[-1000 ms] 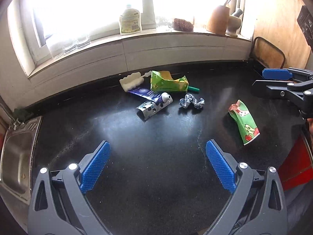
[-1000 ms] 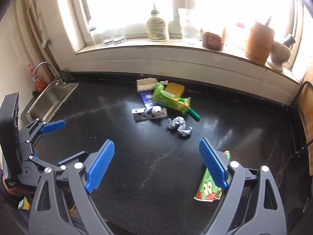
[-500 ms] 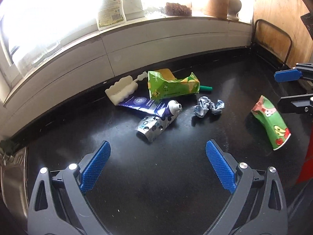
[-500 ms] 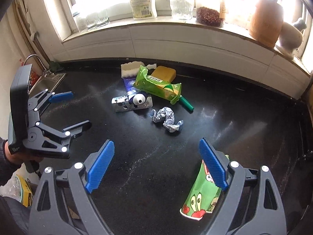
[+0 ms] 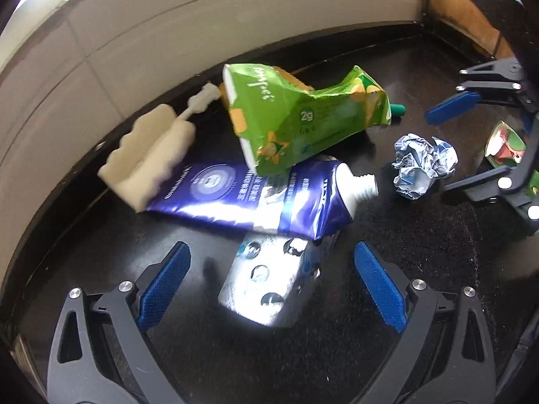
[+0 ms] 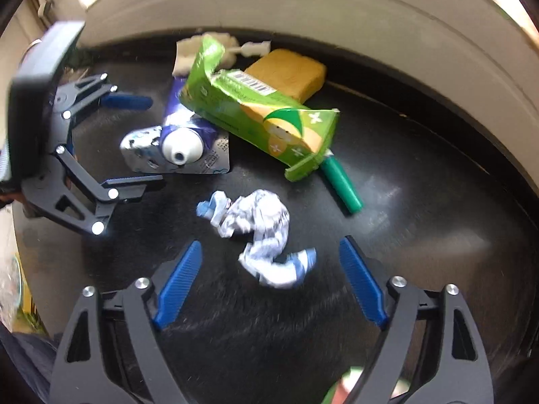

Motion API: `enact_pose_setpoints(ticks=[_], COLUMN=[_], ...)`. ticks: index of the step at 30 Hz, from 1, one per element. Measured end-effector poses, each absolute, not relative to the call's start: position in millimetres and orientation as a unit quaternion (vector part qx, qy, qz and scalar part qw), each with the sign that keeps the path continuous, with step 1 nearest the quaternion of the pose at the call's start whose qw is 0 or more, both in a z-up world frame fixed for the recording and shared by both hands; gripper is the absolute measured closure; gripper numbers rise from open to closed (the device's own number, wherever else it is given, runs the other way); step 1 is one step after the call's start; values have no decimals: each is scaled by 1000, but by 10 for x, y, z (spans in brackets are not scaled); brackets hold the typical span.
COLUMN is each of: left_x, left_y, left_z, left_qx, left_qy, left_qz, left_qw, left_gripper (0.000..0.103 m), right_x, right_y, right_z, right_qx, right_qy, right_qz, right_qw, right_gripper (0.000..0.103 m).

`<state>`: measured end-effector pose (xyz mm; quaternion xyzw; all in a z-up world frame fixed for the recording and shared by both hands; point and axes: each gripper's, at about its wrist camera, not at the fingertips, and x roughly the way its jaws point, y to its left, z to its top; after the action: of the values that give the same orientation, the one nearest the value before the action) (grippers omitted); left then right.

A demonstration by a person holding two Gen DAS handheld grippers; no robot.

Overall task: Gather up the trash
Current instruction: 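Grasp the silver blister pack with the left tool while the right tool grasps crumpled foil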

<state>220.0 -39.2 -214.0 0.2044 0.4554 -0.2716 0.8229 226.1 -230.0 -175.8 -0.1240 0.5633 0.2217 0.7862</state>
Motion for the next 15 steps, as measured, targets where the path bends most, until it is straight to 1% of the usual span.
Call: enact_pose_setpoints(ticks=[4,6,7,8,10,14,15], left_x=[2263,2263,2244,2216,2182,2062,1973], left_y=[-414,-431,-446,-462,-475,-484,-498], left_z=[-2176,-2164,-2148,-2135,-2091,-2046,-2015], left_qx=[183,184,181,179,174,150,147], left_qy=[458,455,454,453,456,481,482], left_qz=[-292,-301,-303,-300,-287,-262,-255], left_qw=[819,818,818,820,825,823,825], left_gripper=[9,15,22,35,52,60,60], right_x=[2322,2308,2311,2315,2326,2291,2259], right_y=[-2219,-2203,-2197,-2201,-2215,-2202,-2222], right_z=[-1864,-1846,-1842,-1838,-1815,-1717,-1683], right_qx=[-148,-155,-156,-150,-142,-130,-125], right_qy=[560,552,552,554,557,553,552], right_qz=[233,235,234,235,233,223,221], right_qw=[781,785,785,784,784,792,794], right_gripper=[38,61,61,63,63,64,64])
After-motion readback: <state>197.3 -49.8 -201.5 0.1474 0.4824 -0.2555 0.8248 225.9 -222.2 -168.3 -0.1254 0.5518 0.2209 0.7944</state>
